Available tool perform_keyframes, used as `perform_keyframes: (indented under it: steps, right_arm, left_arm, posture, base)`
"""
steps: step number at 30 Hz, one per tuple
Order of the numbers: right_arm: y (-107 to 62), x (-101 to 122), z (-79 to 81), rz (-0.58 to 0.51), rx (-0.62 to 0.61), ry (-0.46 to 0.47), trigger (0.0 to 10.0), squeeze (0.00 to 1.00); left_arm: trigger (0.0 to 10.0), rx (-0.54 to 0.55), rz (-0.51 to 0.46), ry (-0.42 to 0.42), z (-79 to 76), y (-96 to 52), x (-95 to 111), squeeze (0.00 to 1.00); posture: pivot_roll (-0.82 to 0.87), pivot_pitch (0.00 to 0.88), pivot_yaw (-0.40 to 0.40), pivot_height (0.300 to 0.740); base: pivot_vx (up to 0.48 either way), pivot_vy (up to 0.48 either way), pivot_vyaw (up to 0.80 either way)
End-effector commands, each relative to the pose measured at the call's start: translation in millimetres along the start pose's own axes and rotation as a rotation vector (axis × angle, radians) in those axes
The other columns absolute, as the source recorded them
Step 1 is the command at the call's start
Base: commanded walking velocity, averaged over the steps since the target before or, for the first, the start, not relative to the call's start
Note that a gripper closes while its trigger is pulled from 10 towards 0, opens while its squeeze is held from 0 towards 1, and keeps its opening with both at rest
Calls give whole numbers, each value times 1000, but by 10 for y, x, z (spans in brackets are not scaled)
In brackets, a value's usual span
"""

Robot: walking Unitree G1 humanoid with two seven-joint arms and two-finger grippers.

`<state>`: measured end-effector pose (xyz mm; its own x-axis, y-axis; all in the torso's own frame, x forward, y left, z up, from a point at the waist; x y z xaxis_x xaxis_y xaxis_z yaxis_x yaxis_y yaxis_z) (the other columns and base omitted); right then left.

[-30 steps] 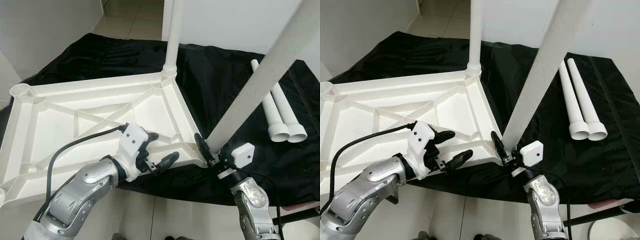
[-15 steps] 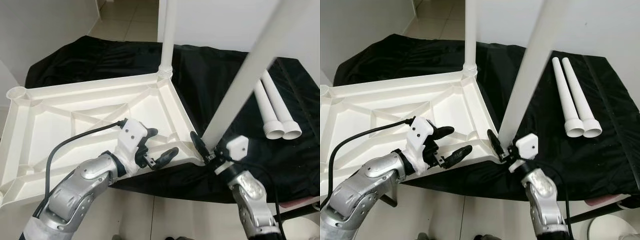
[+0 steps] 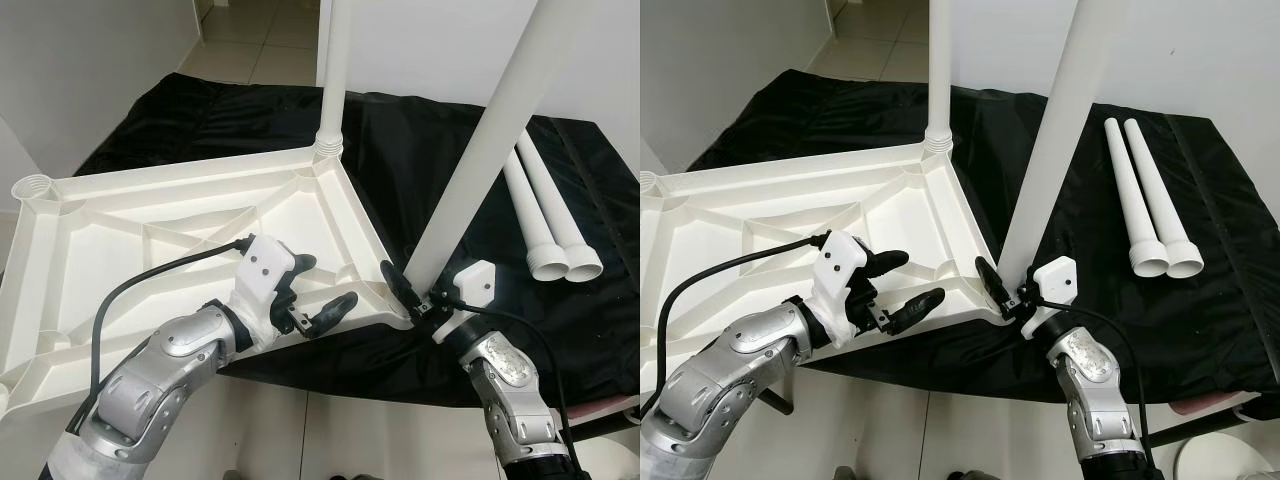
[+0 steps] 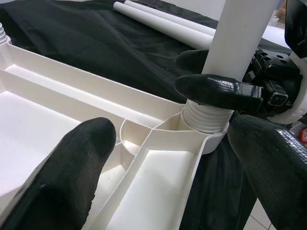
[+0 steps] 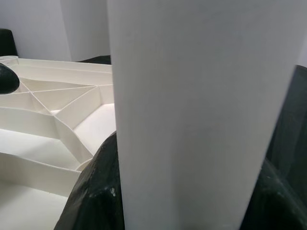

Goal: Building children table

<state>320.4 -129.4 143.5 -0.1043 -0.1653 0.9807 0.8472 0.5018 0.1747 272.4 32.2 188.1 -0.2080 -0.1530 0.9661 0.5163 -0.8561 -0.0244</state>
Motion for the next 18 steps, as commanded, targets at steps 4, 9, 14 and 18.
perform_keyframes:
  steps: [4,9,14,18]
  right_arm:
    - [-264,-720,-63,288,-94,75,10000,0]
    - [-68,-588,-80,166,-332,106,10000,0]
    - [1,-521,-201,89,-566,169,10000,0]
    - [34,-466,-293,39,-704,193,10000,0]
  left_arm:
    - [10000,-15,-4,-4,-25,-1,13,0]
    - [10000,-10,-11,-10,-20,18,18,0]
    - [10000,-9,-16,-10,-20,34,22,0]
    - [10000,-12,-21,-11,-20,45,26,0]
  posture:
    - [77,130,-6,740]
    - [76,123,-17,740]
    - [76,116,-20,740]
    - [72,110,-20,740]
  base:
    - [0,0,0]
    - [0,0,0]
    - [0,0,0]
    - [0,0,0]
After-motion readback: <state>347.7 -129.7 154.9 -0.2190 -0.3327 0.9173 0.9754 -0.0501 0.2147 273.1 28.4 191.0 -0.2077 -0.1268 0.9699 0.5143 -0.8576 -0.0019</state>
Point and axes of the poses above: a point about 5 cm out from each wrist's last joint towards the gripper, its own y axis pointing out of the wrist towards the gripper, its own x axis along the axis of the wrist's last joint, z = x × y, the point moved 6 cm from there along y, pointing out of the wrist towards the gripper, and after that the axes turned 12 degrees about y, right-handed, at the moved point
